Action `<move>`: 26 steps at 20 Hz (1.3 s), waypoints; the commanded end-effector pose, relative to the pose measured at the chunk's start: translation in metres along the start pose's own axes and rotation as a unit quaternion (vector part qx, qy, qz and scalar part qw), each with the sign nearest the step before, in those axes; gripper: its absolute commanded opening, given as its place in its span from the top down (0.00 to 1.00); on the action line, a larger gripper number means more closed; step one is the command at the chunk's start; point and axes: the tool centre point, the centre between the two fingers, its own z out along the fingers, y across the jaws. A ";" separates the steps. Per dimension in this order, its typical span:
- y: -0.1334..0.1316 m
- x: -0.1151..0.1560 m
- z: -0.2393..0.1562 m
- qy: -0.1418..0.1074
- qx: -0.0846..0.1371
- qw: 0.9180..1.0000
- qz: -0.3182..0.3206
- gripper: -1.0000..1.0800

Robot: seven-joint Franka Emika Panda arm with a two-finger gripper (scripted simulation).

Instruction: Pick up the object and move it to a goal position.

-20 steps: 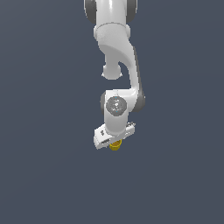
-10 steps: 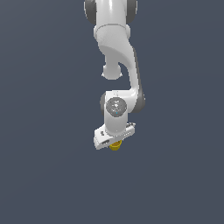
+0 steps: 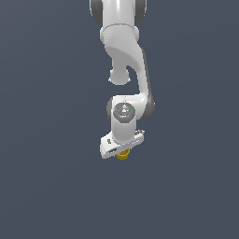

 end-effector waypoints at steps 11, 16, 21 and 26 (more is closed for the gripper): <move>-0.005 -0.016 -0.070 0.001 -0.001 1.000 0.000 1.00; -0.008 -0.028 -0.122 0.001 -0.001 1.000 0.000 1.00; -0.013 -0.042 -0.182 0.001 -0.001 1.000 0.000 1.00; -0.017 -0.056 -0.242 0.001 -0.001 1.000 -0.001 1.00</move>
